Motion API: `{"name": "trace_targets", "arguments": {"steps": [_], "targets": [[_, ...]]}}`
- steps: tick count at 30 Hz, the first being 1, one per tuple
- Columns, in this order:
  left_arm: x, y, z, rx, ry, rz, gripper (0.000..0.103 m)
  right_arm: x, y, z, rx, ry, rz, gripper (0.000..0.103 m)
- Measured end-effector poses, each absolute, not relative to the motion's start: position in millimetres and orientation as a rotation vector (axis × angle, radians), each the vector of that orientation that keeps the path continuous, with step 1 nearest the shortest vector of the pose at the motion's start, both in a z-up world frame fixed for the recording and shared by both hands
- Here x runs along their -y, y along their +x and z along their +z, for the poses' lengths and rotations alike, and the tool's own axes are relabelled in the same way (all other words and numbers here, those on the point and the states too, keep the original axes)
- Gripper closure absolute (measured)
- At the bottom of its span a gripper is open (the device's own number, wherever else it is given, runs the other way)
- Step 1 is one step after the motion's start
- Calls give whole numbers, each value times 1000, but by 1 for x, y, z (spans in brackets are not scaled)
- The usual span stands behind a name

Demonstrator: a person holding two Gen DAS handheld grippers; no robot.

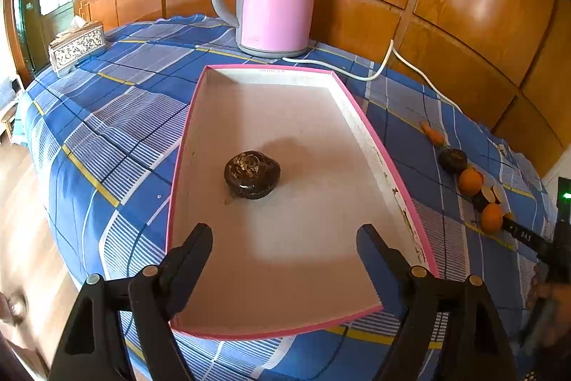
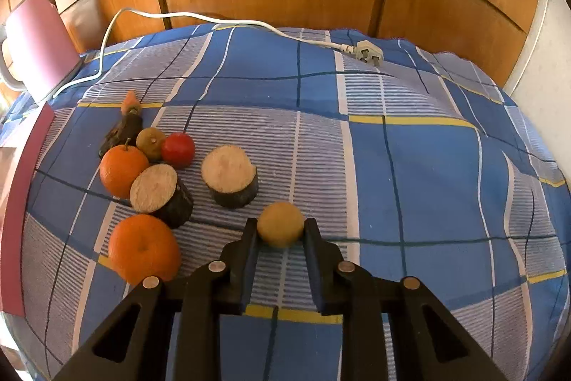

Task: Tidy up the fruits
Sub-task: 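Grasp the small yellow potato with the right gripper, then carry the yellow potato with the right gripper into the tray and release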

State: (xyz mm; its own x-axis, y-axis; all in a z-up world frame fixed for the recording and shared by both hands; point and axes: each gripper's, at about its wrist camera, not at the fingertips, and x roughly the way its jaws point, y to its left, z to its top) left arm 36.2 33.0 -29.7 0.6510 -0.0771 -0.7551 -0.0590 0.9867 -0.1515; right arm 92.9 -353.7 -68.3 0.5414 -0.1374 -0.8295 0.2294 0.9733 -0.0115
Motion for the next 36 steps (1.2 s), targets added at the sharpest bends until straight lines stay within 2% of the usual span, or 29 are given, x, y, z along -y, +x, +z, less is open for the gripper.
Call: {"name": "trace_targets", "arguments": {"steps": [25,36], "targets": [[-55,21,-27,-828,-237,49,10,348,7,-64,-945,173,-245,78],[-78,15,-29,-828,-288,113,10,269,14,-41,-913,104,21,78]]}}
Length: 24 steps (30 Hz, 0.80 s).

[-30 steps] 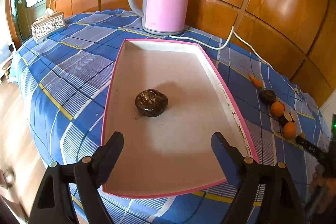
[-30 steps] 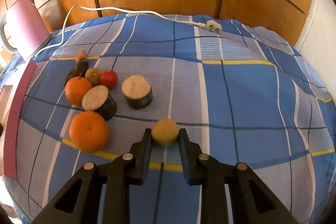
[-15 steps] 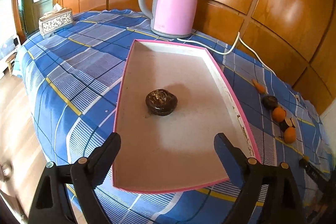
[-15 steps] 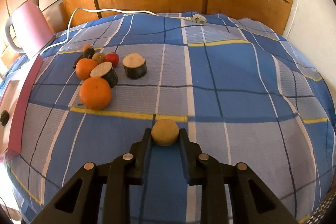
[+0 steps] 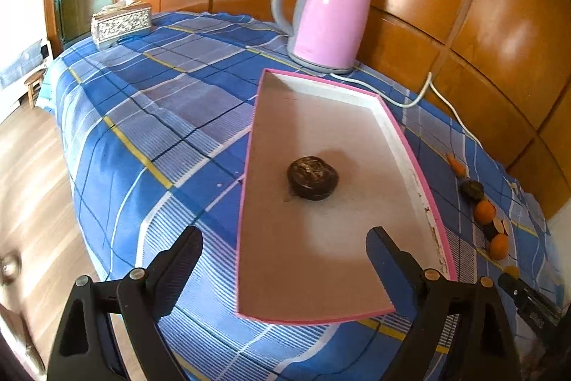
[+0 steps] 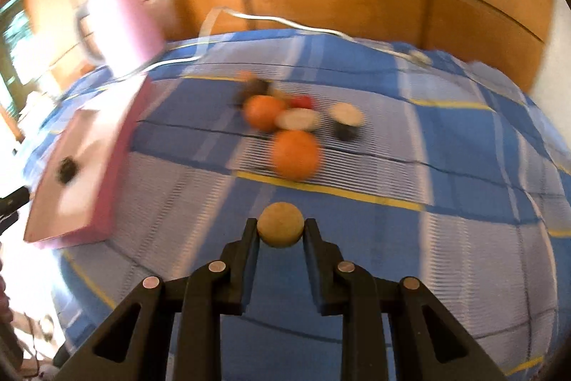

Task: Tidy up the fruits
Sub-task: 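Carry the yellow potato with the right gripper into the tray and release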

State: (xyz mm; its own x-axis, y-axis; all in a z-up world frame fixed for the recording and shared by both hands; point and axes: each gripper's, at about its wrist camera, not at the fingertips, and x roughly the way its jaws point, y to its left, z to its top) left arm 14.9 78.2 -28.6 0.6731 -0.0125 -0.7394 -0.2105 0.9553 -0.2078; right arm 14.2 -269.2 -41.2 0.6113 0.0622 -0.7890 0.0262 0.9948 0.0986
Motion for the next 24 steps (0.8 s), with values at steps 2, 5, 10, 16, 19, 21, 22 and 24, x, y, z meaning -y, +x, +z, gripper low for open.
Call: {"name": "trace_targets", "arguments": {"steps": [2,5,10,16,19,21,22,24], "targets": [[-82,14,-30,-829,-291,126,10,251,19,-38,-911,85,79,78],[-87,13,-30,-826,-306,141,10,222,33,-28,-899,58,174,78],[-94,13,-30,-822,-319,160,10,175,50,-14,-875,-5,291,78],[-99,14,-34,-825,-328,177,10,128,65,-13,-867,-70,375,78],[-102,15,-36,-828,-335,184,10,115,71,-16,-874,-88,387,78],[-103,15,-36,-831,-338,188,10,109,77,-20,-883,-94,391,78],[-103,15,-37,-833,-339,189,10,106,79,-21,-888,-96,393,78],[-103,15,-37,-833,-339,188,10,100,83,-26,-901,-100,392,78]]}}
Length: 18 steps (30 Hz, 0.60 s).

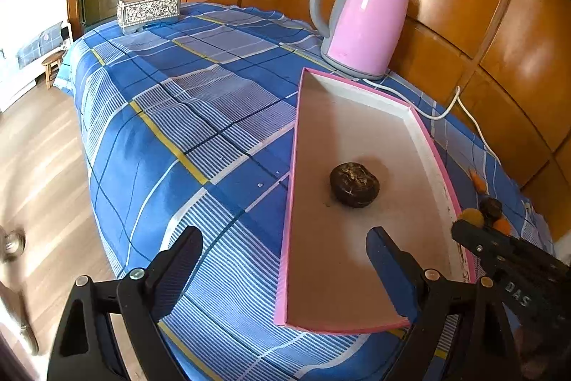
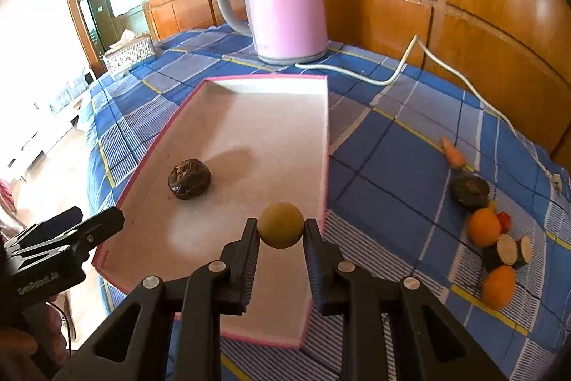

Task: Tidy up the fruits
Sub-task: 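Carry the yellow potato with the right gripper into the tray and release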

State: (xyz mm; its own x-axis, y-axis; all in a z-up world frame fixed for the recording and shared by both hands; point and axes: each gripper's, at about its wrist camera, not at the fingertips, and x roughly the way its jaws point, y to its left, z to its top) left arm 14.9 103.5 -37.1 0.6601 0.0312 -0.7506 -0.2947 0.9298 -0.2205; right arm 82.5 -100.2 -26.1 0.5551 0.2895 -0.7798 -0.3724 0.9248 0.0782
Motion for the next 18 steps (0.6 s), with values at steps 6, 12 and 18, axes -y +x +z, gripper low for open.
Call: {"name": "trace_targets", "arguments": {"steps": [6,12,18], "targets": [[-101,14,-36,-831,-333,180,10,88,88,-30,-904,-115,394,78],[-101,14,-37,-834,-337,179,10,85,89,-26,-890,-104,389,68],[-98,14,-37,-833,-334,172,10,101,80,-24,-886,-61,350,68]]}}
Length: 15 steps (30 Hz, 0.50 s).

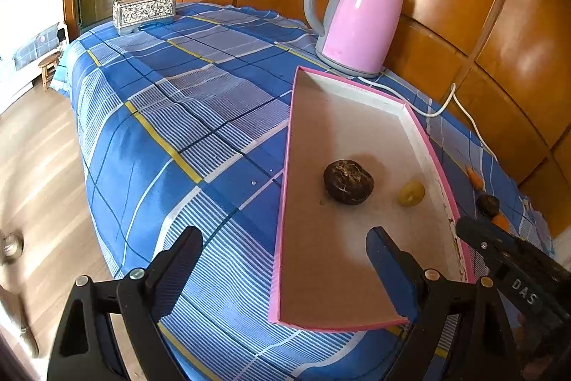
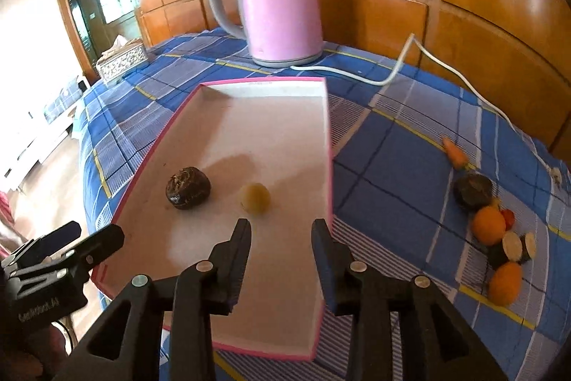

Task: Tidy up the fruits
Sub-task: 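Carry the yellow potato with the right gripper into the tray and release, then move the left gripper to the carrot and grasp it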

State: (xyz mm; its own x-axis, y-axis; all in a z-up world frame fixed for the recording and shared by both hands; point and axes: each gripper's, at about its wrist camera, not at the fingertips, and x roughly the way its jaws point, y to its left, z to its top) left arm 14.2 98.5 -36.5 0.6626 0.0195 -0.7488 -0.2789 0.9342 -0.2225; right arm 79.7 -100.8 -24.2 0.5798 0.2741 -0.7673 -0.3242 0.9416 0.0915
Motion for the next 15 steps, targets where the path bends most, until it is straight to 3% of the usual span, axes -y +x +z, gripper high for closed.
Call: {"name": "trace_targets", "arguments": {"steps": [15], "targets": [[-92,14,-33,-824,-317,139,10,138,63,-21,-854,-4,225,67]]}}
